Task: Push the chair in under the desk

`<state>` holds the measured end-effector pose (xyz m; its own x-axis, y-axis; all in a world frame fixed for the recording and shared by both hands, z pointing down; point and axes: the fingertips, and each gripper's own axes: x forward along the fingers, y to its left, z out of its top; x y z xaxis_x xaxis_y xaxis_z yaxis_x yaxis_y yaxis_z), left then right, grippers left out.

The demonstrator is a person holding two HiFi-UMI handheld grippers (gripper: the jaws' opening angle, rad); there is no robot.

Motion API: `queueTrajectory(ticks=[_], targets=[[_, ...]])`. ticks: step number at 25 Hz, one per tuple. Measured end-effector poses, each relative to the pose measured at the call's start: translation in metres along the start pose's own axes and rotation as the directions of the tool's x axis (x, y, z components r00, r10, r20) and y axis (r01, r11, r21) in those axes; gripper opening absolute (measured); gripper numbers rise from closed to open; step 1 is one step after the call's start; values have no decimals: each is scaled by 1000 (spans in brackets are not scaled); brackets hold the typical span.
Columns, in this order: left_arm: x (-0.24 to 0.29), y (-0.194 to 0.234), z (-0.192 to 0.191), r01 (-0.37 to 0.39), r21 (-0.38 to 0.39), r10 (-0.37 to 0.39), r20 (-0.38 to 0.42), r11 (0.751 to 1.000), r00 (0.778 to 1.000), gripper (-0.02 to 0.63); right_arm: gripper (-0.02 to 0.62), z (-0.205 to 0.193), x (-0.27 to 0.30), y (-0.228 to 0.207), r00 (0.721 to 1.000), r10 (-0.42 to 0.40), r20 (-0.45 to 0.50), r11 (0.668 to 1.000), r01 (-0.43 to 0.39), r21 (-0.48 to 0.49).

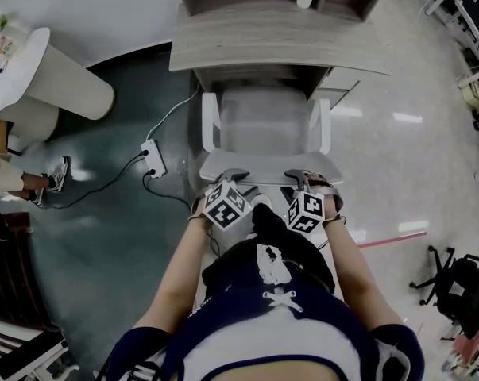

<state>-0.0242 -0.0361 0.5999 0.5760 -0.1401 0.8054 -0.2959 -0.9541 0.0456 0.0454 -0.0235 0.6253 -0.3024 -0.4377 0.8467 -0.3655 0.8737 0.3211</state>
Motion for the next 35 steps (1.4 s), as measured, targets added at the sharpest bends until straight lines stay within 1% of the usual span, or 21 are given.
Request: queueTrajectory(ticks=[3,10,12,15,18,22,29,35], targets=[[1,5,0,1,1,-1,5,1000,1000,178,130,3,6,-2,999,32,11,999,-32,-11],[2,16,3,1,-10,-1,10,1000,1000,178,130,7,13,-9,996,87,7,992,-85,-97],[3,20,5,-4,-19,4,12,1000,1000,178,130,6,16,-14,995,95,3,991,-94,-98],[7,25,10,-11,-28,12,24,1000,1000,178,132,3,18,-23,996,89,-7,993,-90,-79],[10,31,17,-24,-38,25,43,999,999,178,130,-1,21,-34,998,66,-23,996,-67,-56],[15,42,26,-13,-69,18,61,998,998,176,115,-6,25,-48,998,41,-42,997,-44,-71],[14,66,31,-5,-66,9,57,998,998,176,112,4,35,-66,999,25,-33,997,-27,-70],[17,72,37,-19,-66,23,71,998,997,176,114,2,37,-76,999,37,-34,997,-39,-71]])
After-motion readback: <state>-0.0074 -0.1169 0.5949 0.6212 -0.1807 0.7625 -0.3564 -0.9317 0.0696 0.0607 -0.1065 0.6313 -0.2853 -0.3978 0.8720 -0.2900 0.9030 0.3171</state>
